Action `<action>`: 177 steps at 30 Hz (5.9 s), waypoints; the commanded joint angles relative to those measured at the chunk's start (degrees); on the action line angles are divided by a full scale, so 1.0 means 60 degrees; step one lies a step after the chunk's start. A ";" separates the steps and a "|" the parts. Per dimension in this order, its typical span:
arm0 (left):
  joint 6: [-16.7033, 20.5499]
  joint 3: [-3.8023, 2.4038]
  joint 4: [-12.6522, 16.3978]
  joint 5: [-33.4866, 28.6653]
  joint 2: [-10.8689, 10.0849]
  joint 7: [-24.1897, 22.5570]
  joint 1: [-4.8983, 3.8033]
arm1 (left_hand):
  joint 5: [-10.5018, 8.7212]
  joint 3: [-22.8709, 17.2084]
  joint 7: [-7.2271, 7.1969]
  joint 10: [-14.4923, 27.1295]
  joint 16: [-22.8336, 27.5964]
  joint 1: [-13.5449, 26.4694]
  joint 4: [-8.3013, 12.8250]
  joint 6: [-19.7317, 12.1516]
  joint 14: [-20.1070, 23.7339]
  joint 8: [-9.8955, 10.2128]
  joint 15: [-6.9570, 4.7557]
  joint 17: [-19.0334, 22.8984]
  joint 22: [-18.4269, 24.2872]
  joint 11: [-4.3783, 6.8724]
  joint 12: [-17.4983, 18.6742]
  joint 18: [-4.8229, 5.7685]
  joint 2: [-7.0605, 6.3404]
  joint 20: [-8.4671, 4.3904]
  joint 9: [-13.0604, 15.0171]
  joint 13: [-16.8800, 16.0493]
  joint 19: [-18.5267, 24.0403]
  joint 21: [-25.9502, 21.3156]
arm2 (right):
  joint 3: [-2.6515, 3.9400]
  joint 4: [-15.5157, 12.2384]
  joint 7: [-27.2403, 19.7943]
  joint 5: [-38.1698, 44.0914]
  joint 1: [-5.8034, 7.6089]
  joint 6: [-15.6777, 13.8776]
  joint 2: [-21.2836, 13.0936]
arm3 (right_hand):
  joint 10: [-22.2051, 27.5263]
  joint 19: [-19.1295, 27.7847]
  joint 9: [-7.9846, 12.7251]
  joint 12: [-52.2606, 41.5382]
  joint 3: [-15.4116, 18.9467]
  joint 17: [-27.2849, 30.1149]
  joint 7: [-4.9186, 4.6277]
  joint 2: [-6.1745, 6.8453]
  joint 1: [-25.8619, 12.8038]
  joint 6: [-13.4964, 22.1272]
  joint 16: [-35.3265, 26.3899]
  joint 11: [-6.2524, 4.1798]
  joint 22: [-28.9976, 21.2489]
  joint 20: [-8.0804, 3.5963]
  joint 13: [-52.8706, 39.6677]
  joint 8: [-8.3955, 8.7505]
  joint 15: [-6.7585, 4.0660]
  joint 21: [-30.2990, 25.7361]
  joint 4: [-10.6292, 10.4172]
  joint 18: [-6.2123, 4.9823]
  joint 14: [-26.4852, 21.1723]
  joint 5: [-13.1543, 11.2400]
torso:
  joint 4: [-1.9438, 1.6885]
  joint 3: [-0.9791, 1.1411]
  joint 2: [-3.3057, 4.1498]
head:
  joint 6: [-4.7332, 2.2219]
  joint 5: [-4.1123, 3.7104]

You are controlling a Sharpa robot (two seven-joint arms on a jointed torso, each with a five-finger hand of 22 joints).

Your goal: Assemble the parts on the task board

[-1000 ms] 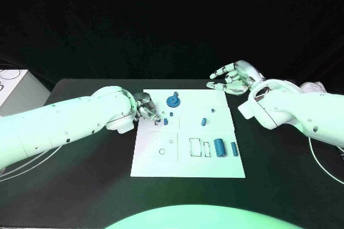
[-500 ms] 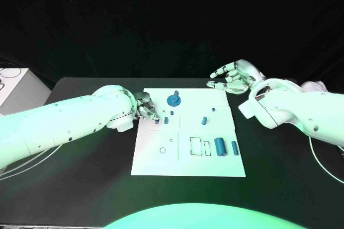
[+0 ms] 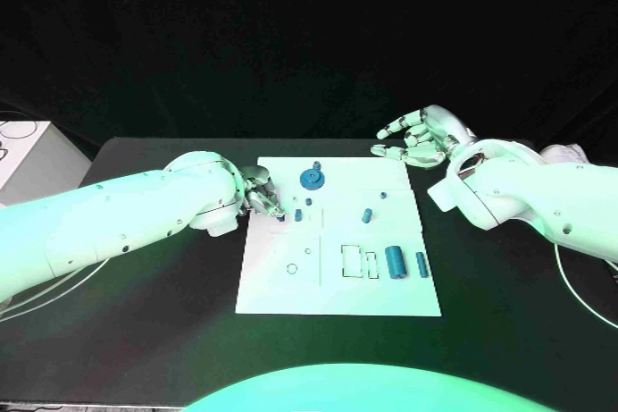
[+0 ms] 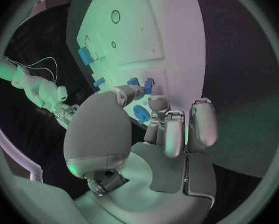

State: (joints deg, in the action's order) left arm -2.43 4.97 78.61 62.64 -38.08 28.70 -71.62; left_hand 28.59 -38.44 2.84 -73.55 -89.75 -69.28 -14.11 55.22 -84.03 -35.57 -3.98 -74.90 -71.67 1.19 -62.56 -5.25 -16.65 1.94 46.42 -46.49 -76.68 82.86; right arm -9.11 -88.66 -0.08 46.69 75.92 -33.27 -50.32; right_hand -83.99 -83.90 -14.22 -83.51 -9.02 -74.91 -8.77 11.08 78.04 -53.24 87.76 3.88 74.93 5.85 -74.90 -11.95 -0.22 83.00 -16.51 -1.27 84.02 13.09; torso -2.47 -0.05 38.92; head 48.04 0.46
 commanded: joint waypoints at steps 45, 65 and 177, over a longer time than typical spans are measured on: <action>-0.1127 0.0030 -0.0416 0.0120 0.0346 0.0073 0.0020 | 0.0006 -0.1883 0.0011 -0.0021 -0.0042 0.0029 0.1914 0.0061 -0.0994 -0.0009 -0.0076 -0.2516 -0.0001 0.0041 0.0023 0.0182 0.0127 0.0027 0.0008 0.0038 -0.0059 0.0030 | 0.0001 -0.0029 -0.0066 0.0023 -0.0006 0.0129 0.0001 | -0.0181 -0.0457 -0.0002 0.0021 -0.0002 -0.1843 0.0002 -0.0081 -0.0073 0.0061 -0.0012 0.0020 0.1790 -0.0016 -0.1731 -0.0073 0.0003 -0.0049 0.0008 -0.0090 0.0793 0.0061 | -0.0001 0.0002 -0.0002 | 0.0094 -0.0044; -0.1058 0.0032 -0.0439 0.0286 0.0383 0.0098 0.0020 | 0.0009 -0.1894 0.0006 -0.0055 -0.0042 0.0020 0.1955 0.0072 -0.0994 -0.0008 -0.0076 -0.2516 -0.0033 0.0045 -0.0021 0.0190 0.0122 0.0026 0.0008 -0.0035 -0.0081 0.0042 | 0.0001 -0.0024 -0.0067 0.0056 -0.0006 0.0134 0.0009 | -0.0181 -0.0457 -0.0002 0.0021 -0.0002 -0.1843 0.0002 -0.0081 -0.0073 0.0061 -0.0012 0.0020 0.1790 -0.0016 -0.1731 -0.0073 0.0003 -0.0049 0.0008 -0.0090 0.0793 0.0061 | 0.0007 -0.0002 0.0001 | 0.0092 -0.0050; 0.2450 -0.0253 -0.0286 -0.1439 0.0073 -0.3046 0.0018 | -0.1438 0.2838 0.0944 0.3168 0.2348 0.0245 -0.0379 -0.1861 0.1355 0.1301 0.0780 0.1303 0.4877 -0.0915 0.2229 -0.0691 0.0643 0.0647 -0.0581 0.2052 0.3951 -0.3156 | 0.0001 -0.0064 -0.0066 0.0039 0.0005 0.0060 -0.0094 | -0.0170 -0.0447 0.0000 0.0044 0.0007 -0.1814 0.0008 -0.0079 -0.0155 0.0086 -0.0035 0.0013 0.1765 -0.0029 -0.1708 -0.0122 -0.0007 -0.0098 -0.0007 -0.0098 0.0787 0.0066 | -0.0006 0.0004 -0.0005 | 0.0003 -0.0166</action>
State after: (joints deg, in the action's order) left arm 5.66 3.47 76.61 55.88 -37.75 20.66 -71.51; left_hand 19.88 -21.24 8.26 -54.81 -75.55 -67.21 -16.09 44.39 -75.58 -27.88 0.52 -66.59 -43.79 -4.09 -49.11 -8.84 -12.79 5.61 42.98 -34.17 -54.09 64.71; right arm -9.11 -88.99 -0.09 46.66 75.96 -33.21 -50.84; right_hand -83.99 -83.90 -14.21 -83.51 -9.02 -74.90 -8.77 10.77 77.73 -53.24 87.76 3.88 74.92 5.86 -74.93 -12.39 -0.22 82.74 -16.51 -1.27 84.02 13.30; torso -2.51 -0.04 38.88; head 48.16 -0.49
